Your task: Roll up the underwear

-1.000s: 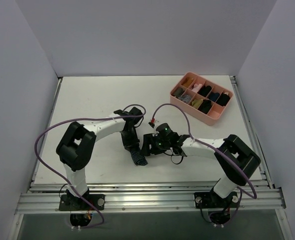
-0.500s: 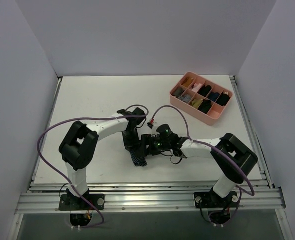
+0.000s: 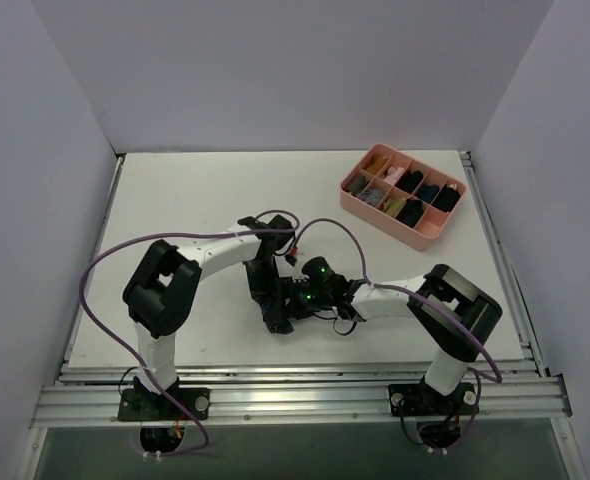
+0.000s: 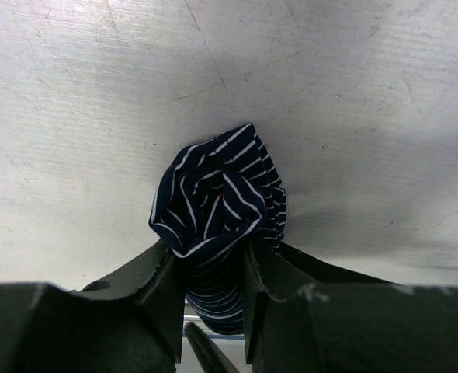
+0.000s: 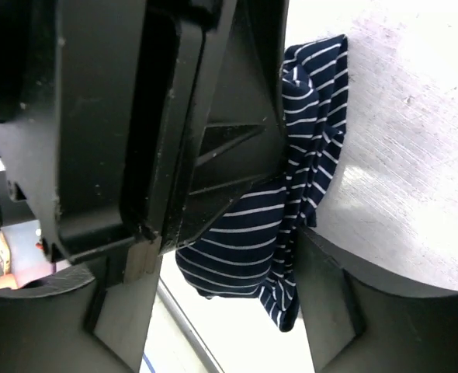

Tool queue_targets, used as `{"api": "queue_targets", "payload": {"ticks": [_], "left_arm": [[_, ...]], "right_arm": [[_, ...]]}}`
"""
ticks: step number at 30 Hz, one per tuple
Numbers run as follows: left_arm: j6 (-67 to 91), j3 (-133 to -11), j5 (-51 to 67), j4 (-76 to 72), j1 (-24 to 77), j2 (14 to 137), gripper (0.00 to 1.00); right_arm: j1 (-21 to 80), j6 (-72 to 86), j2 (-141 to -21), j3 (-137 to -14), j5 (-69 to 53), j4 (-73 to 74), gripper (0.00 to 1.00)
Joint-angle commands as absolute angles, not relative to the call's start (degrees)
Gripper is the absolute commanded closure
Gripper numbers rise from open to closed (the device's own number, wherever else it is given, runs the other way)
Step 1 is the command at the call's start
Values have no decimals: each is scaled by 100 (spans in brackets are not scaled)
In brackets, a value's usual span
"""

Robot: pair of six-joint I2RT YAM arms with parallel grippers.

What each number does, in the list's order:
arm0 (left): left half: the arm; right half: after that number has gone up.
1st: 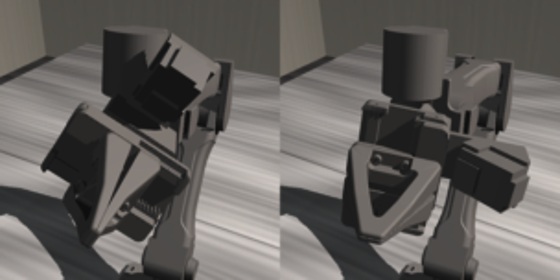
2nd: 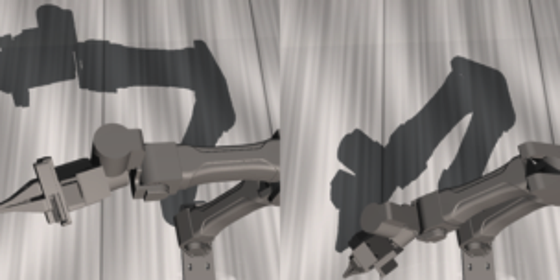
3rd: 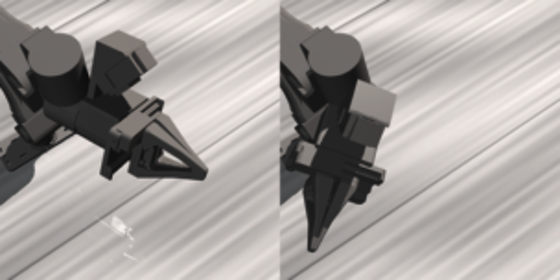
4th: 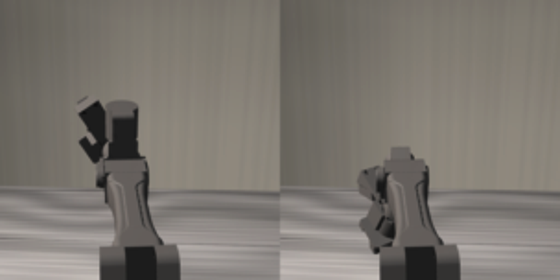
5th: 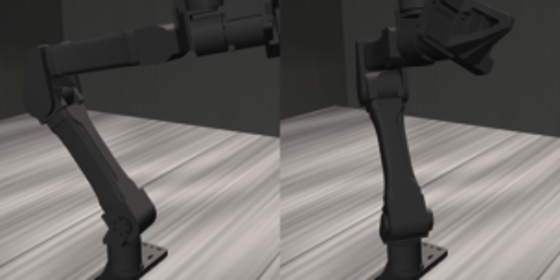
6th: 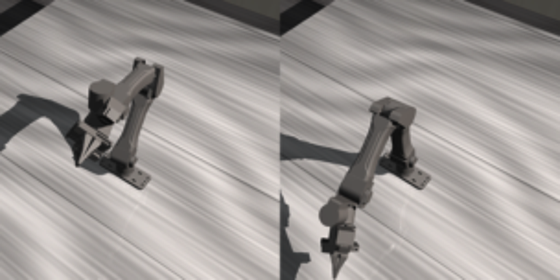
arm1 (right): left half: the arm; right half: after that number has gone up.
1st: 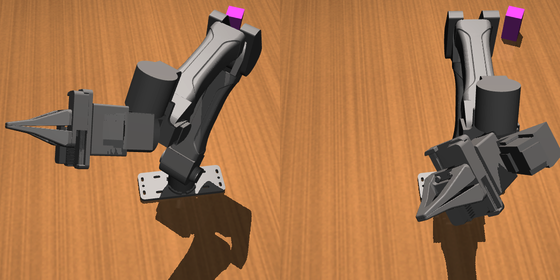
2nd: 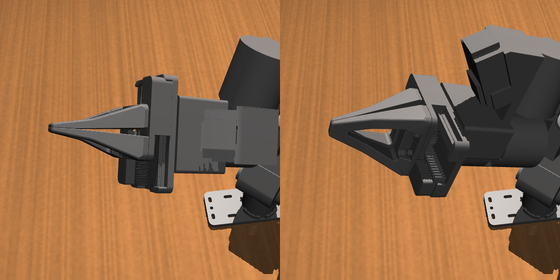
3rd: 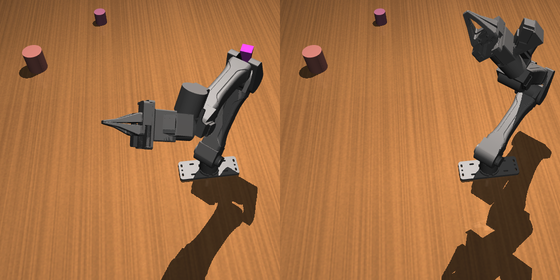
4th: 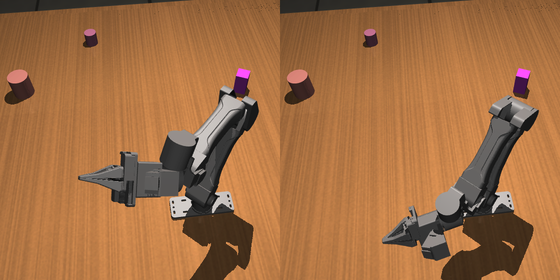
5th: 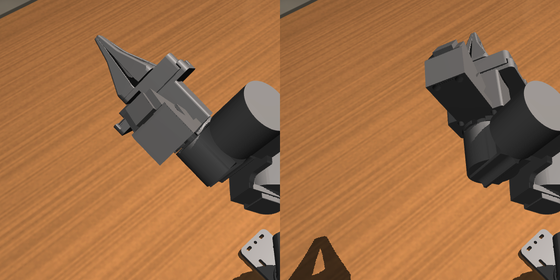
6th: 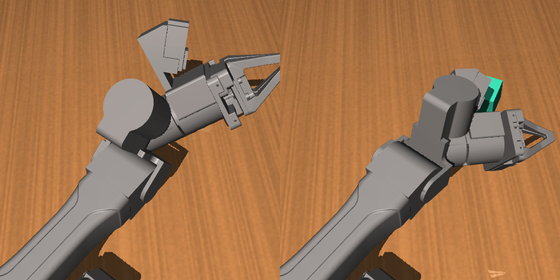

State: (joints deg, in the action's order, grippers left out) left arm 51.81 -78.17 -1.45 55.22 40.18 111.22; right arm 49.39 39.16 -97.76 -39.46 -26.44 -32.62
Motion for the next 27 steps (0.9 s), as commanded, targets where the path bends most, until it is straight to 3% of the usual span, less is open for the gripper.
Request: {"api": "queue_targets", "payload": {"ticks": [1,6,10,13,25,27], "left_arm": [[5185,-7717,-475,5853,4122,11540,94],[5203,-7857,-510,5959,4122,11479,90],[5168,-8041,-510,6073,4113,11443,81],[5194,-8208,-492,6214,4061,11356,66],[4808,-9386,553,6636,2690,10161,31],[4712,-9404,824,6636,2480,10020,29]], "right_arm": [[5045,3946,-9888,-3964,-2382,-2734,41],[5045,3920,-9660,-3824,-2022,-2295,67],[5045,3876,-9510,-3718,-1846,-2101,89],[5045,3850,-9492,-3718,-1811,-1978,98],[5071,3823,-8640,-3709,-1697,-1381,100],[5071,3823,-8439,-3770,-1600,-1108,100]]}}
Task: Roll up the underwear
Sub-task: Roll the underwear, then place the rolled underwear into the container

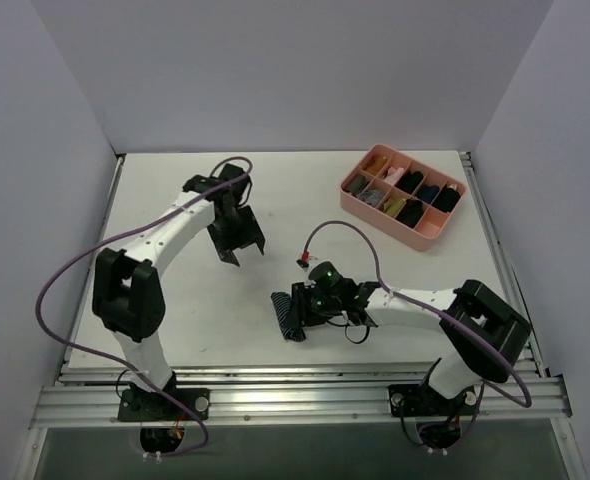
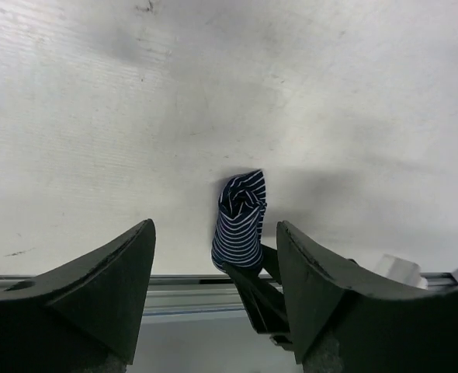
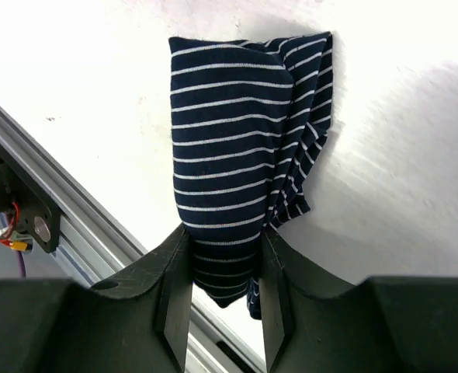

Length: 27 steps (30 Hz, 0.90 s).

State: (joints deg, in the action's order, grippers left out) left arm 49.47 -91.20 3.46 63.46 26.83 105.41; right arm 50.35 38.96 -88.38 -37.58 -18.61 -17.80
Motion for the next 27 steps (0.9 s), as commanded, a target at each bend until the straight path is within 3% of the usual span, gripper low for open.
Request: {"api": "queue_targets", "payload": {"ticks": [1,5,10,11,15,20,27], "left_arm": [[4676,-9387,870,6627,2444,9872,29],[4500,-9282,1045,6400,2347,9440,29],[4438,-8852,1967,5697,2259,8694,27],[4456,-8685,2334,5443,2250,8614,18],[4500,-8482,2812,5265,2250,8333,4],[4579,-8210,2926,5072,2250,8182,6],[4518,-8323,2927,5449,2224,8385,6]], "right_arm": [[5071,3823,-8359,-3805,-1539,-986,100],[4958,3797,-7999,-4366,-889,319,100],[4326,3534,-8129,-6322,763,2019,100],[3976,3464,-8243,-6659,921,2457,100],[3001,2981,-9006,-8276,1380,3093,100],[1874,2813,-9799,-9946,1528,3594,100],[203,2541,-10195,-9617,1143,3639,100]]}}
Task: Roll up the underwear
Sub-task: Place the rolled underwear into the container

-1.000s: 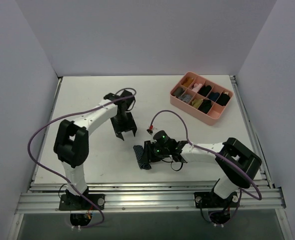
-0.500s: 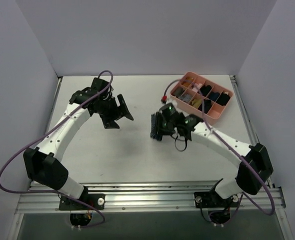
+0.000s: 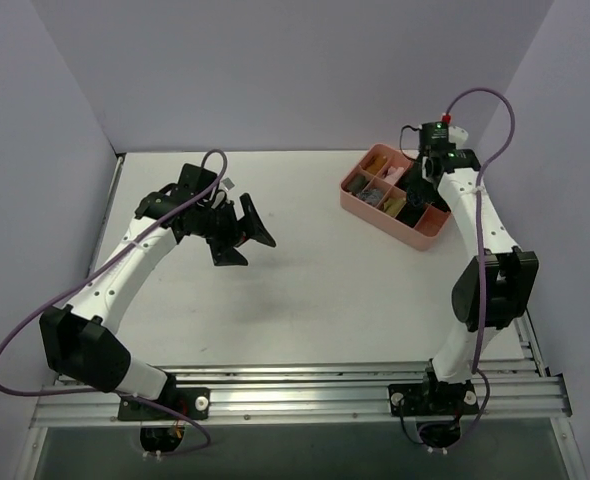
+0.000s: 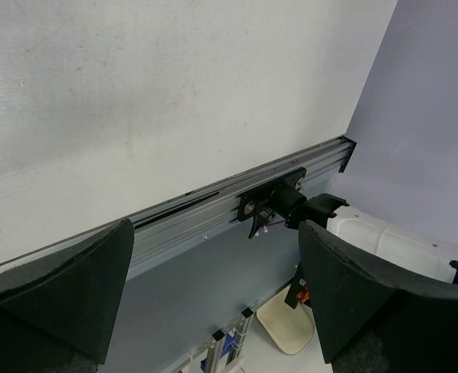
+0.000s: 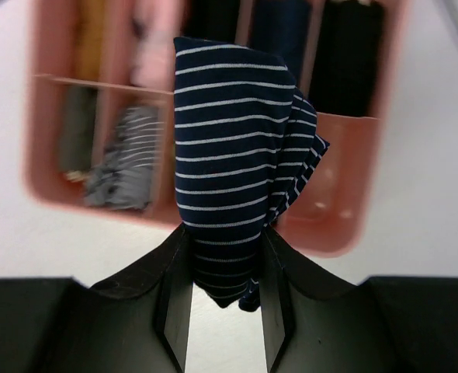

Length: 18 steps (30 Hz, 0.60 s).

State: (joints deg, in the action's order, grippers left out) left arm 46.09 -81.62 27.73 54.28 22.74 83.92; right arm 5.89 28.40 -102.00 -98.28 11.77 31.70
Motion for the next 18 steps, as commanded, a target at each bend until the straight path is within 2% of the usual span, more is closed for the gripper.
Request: {"api": "queue_targets", "payload": {"ticks": [1,6,18], "left_arm": [[4500,-8349,2857,5475,2206,8402,6],[4509,-8174,3067,5204,2197,8516,6],[4281,-7980,3454,5010,2022,8850,6]], "right_arm": [[37,2462,-10230,-9572,1108,3621,100],[-176,2118,-10389,-9370,1054,3665,100],[-176,2478,-10696,-8763,703,3402,100]]}}
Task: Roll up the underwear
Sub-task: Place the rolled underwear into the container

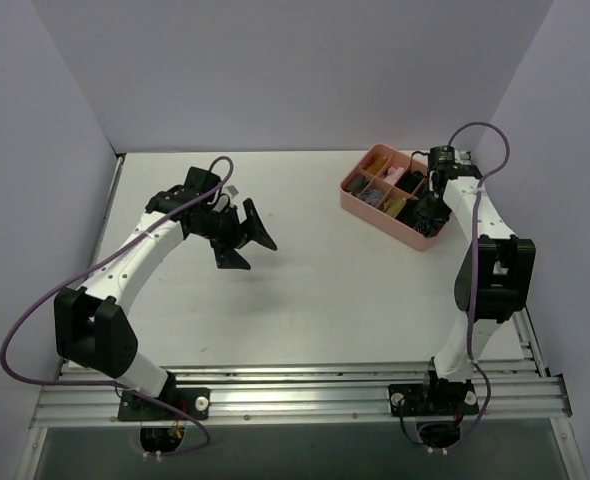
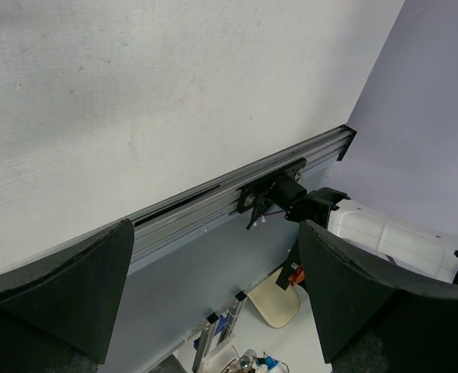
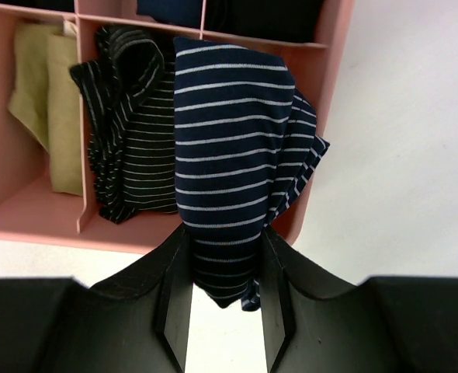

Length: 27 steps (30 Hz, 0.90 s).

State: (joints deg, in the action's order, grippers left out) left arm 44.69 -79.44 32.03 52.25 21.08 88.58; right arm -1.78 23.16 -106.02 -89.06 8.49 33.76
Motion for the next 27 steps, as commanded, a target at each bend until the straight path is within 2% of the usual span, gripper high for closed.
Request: {"api": "queue_targets", "payload": {"ticks": [1,22,23,26,27], "left_arm": [[4254,-7980,3472,5010,2013,8859,6],[3929,-8086,3560,5291,1635,9097,6],[3946,-8095,3551,5291,1635,9088,6],[4016,-8095,3533,5247,1635,9062,6],[4025,-8103,3533,5238,1635,9053,6]], "right_arm": [[-176,2496,-10740,-8763,703,3410,100],[-167,2532,-11874,-8736,862,3366,100],[-167,2514,-11891,-8780,853,3375,99],[-158,2487,-11796,-8964,922,3498,86],[-158,2479,-11743,-9026,958,3524,79]]}}
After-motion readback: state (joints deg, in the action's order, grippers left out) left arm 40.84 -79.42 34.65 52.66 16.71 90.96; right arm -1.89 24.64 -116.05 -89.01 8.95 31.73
